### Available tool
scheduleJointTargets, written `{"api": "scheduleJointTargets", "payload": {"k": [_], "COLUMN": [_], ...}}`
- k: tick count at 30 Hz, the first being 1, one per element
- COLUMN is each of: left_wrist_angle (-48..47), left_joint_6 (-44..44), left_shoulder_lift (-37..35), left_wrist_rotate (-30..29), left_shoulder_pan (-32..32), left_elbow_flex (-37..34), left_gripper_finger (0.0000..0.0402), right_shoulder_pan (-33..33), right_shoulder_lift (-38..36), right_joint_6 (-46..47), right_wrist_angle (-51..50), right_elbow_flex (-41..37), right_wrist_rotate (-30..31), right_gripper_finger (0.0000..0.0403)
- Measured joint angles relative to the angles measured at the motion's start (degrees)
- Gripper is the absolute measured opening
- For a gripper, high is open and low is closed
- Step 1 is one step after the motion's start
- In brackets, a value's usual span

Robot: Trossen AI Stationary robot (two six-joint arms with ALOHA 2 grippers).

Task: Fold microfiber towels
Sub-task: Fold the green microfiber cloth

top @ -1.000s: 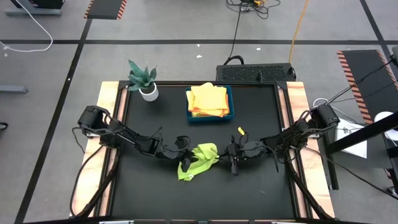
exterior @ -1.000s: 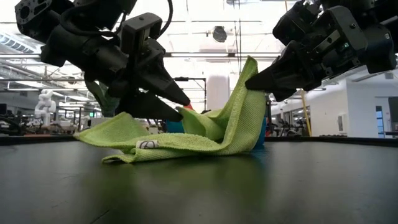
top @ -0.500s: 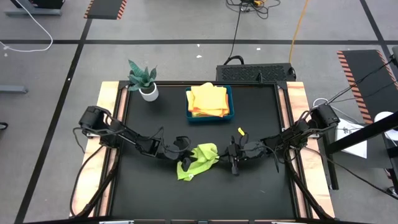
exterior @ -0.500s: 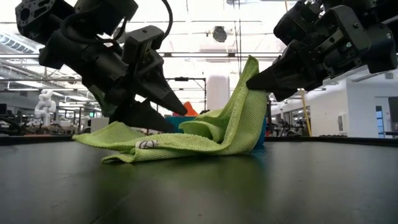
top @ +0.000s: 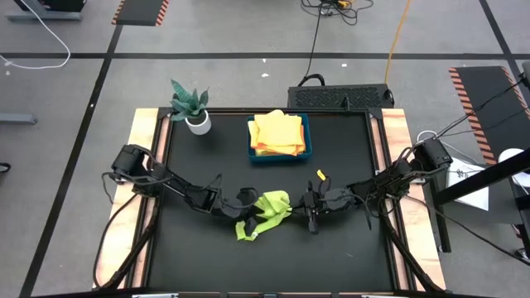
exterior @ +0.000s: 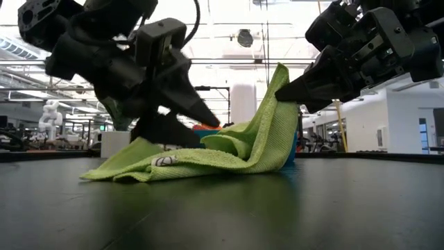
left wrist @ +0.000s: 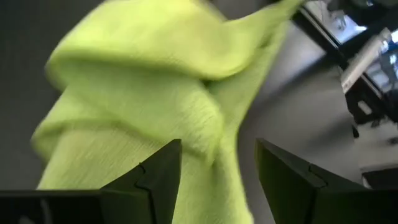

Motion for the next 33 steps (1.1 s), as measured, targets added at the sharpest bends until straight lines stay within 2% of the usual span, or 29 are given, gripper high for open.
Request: {"api": "scheduleJointTargets", "payload": {"k": [3,7,12,16,20,22,33], "left_wrist_angle": [-1.65,-13.12,-32.72,-39.90,-39.07,-37.76,-31.10], "left_joint_6": [7.95,16.20,21.93,29.75,40.56,44.68,48.74], "left_shoulder_lift": [-0.15,-1.49,-2.03,-2.03,-2.03,-2.03,5.86], "left_wrist_rotate": [-0.28,-2.22,-8.88,-15.09,-22.12,-23.82,-24.34], "left_shoulder_pan": [-0.52,-0.96,-2.09,-4.79,-8.31,-9.54,-9.58], "left_elbow_flex": [2.35,7.05,13.51,16.62,18.10,18.17,18.16], "left_gripper_finger": [0.0205,0.0205,0.0205,0.0205,0.0205,0.0205,0.0205], "right_shoulder_pan": [0.00,0.00,0.00,0.00,0.00,0.00,0.00], "right_shoulder_lift": [0.00,0.00,0.02,0.02,0.02,0.02,0.02], "right_joint_6": [0.01,0.01,0.10,-0.02,-0.57,-0.64,-0.82], "right_wrist_angle": [-0.17,-0.34,-0.76,-0.70,-0.64,-0.63,-0.09], "right_elbow_flex": [0.00,0.00,0.00,0.00,0.00,0.00,0.00], "right_wrist_rotate": [0.02,0.04,0.09,0.11,0.17,0.17,0.20], "right_gripper_finger": [0.0000,0.0000,0.0000,0.0000,0.0000,0.0000,0.0000]}}
